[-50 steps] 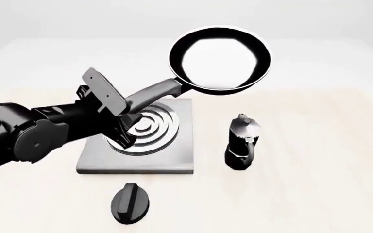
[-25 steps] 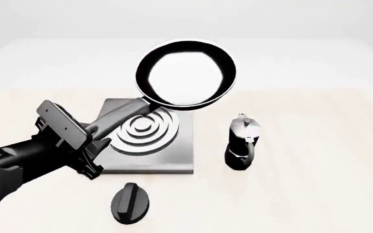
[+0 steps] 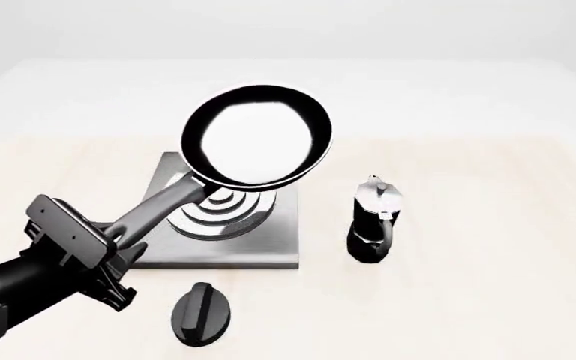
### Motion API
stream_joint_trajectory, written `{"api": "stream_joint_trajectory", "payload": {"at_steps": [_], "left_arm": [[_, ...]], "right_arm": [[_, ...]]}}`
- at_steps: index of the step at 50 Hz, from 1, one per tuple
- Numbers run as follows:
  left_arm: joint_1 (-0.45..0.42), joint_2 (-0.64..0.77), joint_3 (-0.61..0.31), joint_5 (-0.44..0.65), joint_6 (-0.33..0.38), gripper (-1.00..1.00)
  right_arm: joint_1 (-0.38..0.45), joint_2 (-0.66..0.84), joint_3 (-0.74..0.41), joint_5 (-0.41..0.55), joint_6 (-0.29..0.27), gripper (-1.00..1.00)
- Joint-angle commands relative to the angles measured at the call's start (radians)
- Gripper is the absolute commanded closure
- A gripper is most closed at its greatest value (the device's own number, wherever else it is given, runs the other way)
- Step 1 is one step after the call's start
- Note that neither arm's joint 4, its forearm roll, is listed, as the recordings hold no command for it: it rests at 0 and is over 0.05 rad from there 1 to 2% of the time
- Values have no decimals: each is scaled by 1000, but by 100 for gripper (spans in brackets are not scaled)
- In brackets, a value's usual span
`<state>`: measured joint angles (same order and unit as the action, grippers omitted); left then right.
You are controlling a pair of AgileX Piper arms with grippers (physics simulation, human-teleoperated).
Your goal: Put the frying pan on the stove.
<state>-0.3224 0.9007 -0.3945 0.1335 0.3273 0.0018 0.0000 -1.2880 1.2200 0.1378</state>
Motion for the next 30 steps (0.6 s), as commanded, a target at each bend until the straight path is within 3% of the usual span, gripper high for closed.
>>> {"api": "stream_joint_trajectory", "payload": {"at_steps": [1,30], "left_arm": [[23,-50,27,-29,-36,100],[65,-71,116,-79,-60,100]], "right_arm": [[2,0,7,0,-6,-100],[2,0,8,0,-7,-100]]}}
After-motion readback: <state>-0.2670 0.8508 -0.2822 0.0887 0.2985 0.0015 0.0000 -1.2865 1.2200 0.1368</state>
